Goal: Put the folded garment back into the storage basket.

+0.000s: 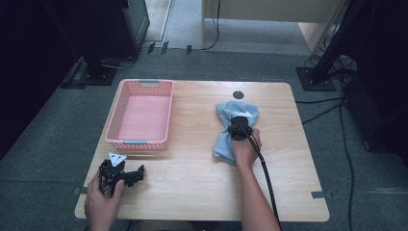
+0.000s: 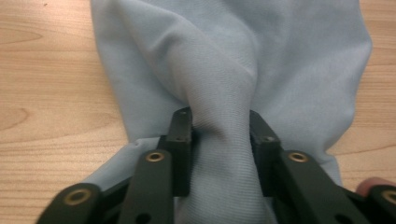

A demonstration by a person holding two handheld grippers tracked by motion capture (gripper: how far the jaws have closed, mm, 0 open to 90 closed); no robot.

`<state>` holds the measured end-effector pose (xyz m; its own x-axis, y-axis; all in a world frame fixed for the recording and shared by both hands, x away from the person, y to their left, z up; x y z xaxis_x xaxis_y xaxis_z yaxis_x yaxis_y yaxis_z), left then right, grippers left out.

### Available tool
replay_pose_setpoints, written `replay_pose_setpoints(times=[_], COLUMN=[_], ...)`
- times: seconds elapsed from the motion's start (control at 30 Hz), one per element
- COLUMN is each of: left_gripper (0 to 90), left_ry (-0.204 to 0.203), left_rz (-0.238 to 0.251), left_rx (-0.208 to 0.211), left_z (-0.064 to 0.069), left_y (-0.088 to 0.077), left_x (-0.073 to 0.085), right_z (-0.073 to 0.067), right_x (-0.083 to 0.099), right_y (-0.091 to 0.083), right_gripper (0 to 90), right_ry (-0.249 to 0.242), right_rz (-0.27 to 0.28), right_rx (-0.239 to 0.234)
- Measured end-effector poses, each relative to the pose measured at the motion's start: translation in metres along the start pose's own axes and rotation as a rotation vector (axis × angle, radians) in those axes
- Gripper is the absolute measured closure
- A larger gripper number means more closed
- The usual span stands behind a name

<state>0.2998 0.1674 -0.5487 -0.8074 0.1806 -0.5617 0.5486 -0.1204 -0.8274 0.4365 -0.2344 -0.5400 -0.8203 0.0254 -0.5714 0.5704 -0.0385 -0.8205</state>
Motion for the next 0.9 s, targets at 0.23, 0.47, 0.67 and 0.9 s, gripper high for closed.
replay_pose_setpoints(times=[0.23,0.47,0.67,0.9], left_gripper=[0.0,0.0,0.0,0.0], left_ry=[0.000,-0.001,-0.001,0.000], left_rz=[0.000,0.000,-0.001,-0.002], left_rx=[0.000,-0.001,-0.001,-0.001], left_z=[0.000,0.000,0.000,0.000], left_y=[0.000,0.000,0.000,0.000], left_x=[0.000,0.000,0.000,0.000], right_z=[0.008,0.001,-0.004,-0.014], right_x=[-0.002,-0.012,-0.021,-0.033], right_y=[-0.007,-0.036,-0.053,-0.074], right_gripper=[75.6,75.7,75.7,75.8], right_ry=[0.061,0.071,0.047,0.027], right_rz=[0.022,0.076,0.100,0.120], right_rx=[-0.083,-0.167,-0.173,-0.178])
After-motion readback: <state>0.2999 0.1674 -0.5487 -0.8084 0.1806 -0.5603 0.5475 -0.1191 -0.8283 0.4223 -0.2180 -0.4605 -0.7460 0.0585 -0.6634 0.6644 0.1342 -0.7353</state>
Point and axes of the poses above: each handheld gripper's, and its own axes: y roughly forward along the jaws, x roughly out of its underside, z roughly to its right, the point moved 4 cm from there along y, roughly forward along the jaws, and after that the axes turned 11 degrees about -z, right-handed, at the moved point
